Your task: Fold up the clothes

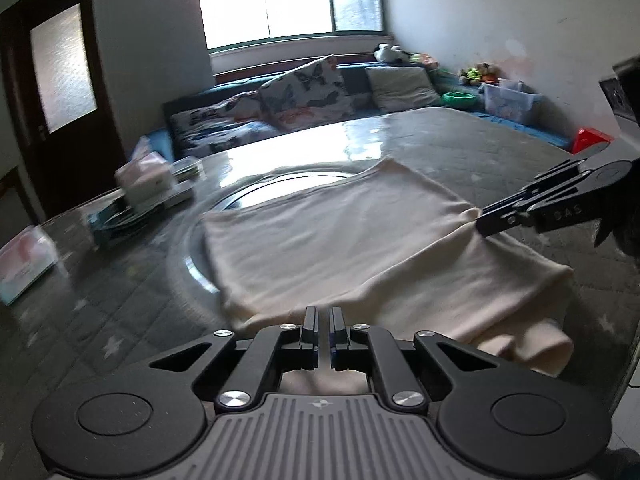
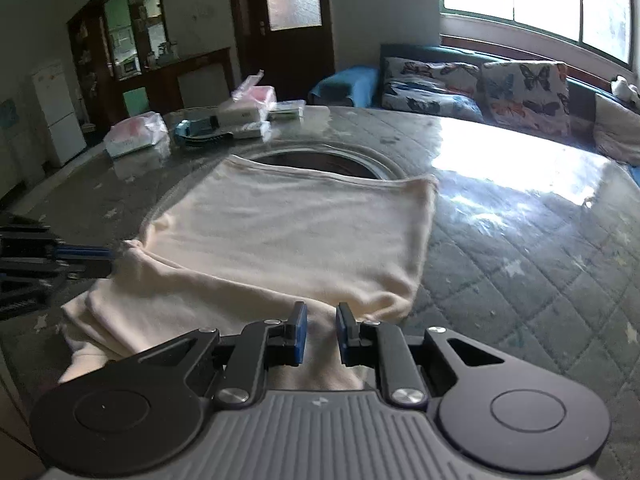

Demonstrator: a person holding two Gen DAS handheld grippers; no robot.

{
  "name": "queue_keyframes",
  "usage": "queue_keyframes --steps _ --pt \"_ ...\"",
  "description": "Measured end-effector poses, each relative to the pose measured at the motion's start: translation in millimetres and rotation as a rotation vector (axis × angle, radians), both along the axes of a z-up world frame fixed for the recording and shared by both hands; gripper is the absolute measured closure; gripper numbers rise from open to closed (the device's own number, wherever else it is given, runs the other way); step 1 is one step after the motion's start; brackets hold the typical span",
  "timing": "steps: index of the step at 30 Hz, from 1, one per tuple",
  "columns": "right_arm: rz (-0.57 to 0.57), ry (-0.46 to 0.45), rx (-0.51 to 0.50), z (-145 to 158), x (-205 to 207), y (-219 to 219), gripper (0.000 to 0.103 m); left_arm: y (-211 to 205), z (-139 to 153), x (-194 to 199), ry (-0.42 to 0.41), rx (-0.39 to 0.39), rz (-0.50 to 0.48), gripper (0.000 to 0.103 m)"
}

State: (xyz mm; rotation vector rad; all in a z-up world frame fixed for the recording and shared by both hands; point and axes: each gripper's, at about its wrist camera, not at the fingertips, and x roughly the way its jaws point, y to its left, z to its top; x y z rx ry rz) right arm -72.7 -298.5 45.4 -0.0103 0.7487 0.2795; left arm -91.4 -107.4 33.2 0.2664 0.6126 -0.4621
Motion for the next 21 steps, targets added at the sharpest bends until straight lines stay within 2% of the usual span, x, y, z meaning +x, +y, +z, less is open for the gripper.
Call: queue_keyframes --steps 7,14,17,21 --pt "0.007 0.025 -0.015 -12 6 5 0.087 -8 -17 23 0.025 0.022 0.028 0.096" --pt "0.079 0.003 -0.032 5 -17 14 0.087 -8 -6 1 -0.002 0.02 -0.021 0.096" --pt "0.118 0.007 -0.053 6 -27 22 0.086 -15 -4 -8 -0.028 0.031 -0.074 0.091" --pt "0.14 0.021 -0.082 -1 -36 29 0.083 -14 -14 -12 0.001 0.059 -0.07 0.091"
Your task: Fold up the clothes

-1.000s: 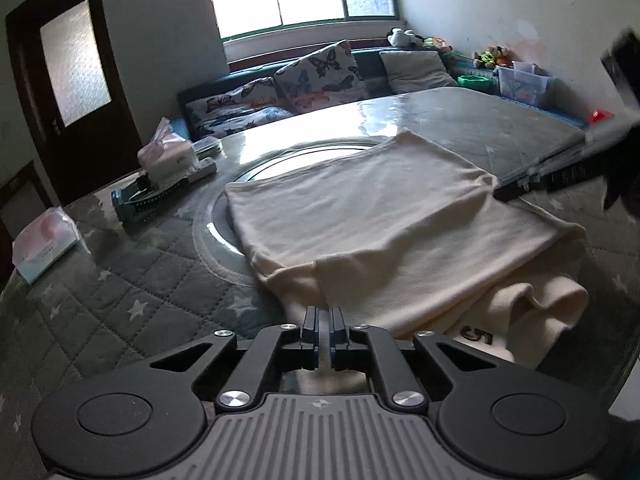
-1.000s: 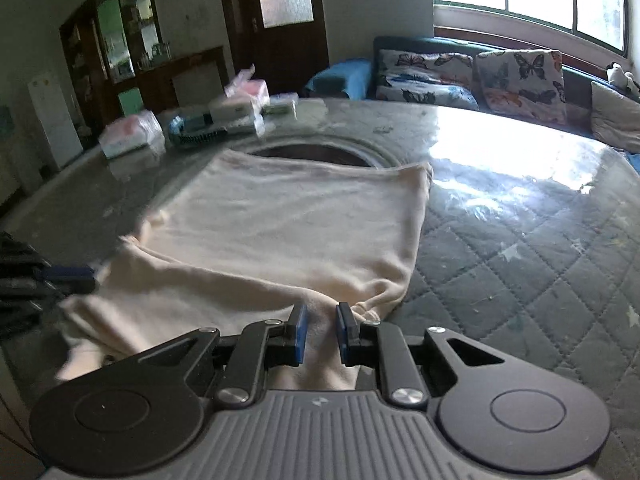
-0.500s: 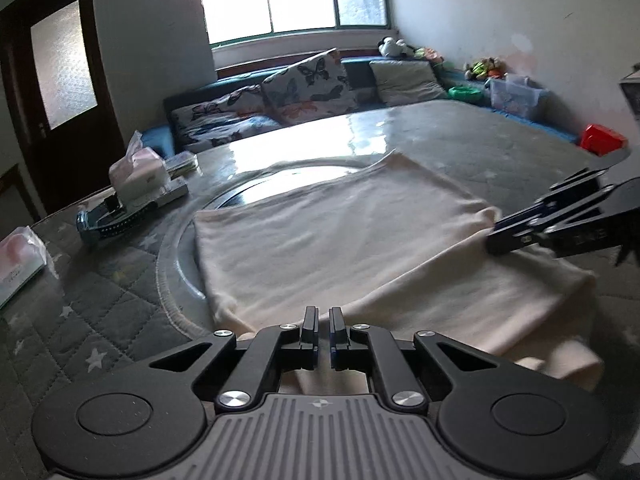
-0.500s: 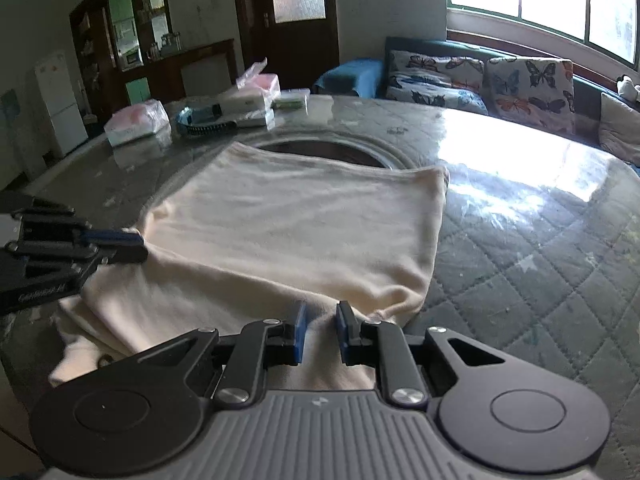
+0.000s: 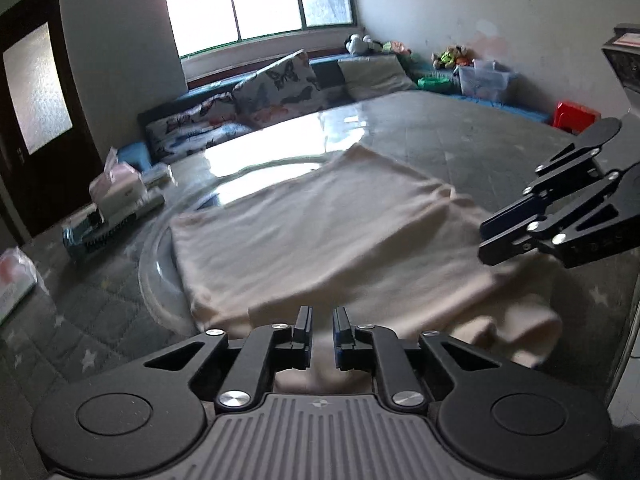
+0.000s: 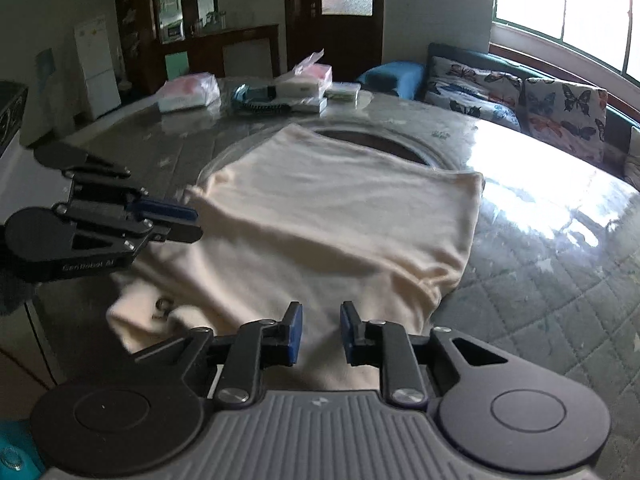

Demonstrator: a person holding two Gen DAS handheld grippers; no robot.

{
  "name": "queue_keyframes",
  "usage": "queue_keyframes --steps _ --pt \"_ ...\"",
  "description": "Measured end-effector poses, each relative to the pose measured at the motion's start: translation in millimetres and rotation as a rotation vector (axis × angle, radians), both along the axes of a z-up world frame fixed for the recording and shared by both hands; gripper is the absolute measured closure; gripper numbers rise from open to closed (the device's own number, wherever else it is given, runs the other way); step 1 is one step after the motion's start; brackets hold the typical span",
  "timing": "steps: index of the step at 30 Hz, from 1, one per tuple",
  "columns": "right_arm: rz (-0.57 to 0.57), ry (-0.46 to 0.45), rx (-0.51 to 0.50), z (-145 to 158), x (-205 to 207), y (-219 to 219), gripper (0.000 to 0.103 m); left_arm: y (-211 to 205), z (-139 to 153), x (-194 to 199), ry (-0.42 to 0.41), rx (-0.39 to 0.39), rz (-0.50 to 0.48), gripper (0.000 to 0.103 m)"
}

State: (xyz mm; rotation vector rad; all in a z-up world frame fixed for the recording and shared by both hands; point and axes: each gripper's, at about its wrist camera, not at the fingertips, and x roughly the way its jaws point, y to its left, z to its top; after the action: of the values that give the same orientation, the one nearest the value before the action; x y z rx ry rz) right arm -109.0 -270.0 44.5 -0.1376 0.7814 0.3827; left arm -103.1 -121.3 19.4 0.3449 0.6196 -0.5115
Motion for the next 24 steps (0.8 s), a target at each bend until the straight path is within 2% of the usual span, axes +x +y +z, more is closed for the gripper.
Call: queue_keyframes --steps 10,14,16,18,24 --pt "-0.024 -0.001 0.006 -2 -21 -8 0.083 15 -4 -19 0.021 0.009 0.003 0.089" --pt "-0.034 0.003 0.001 -6 -27 -11 0.083 18 3 -27 0.013 0.013 -0.007 0.088" --pt "-0.042 0.002 0.004 -3 -30 -14 0.083 20 6 -34 0.002 0.022 -0.028 0.084" --pt "-0.057 0.007 0.007 -3 -30 -19 0.083 23 9 -44 -0.013 0.034 -0.054 0.074" --pt "-0.064 0.026 0.002 -8 -34 -23 0.082 21 4 -74 -0.049 0.119 -0.162 0.074"
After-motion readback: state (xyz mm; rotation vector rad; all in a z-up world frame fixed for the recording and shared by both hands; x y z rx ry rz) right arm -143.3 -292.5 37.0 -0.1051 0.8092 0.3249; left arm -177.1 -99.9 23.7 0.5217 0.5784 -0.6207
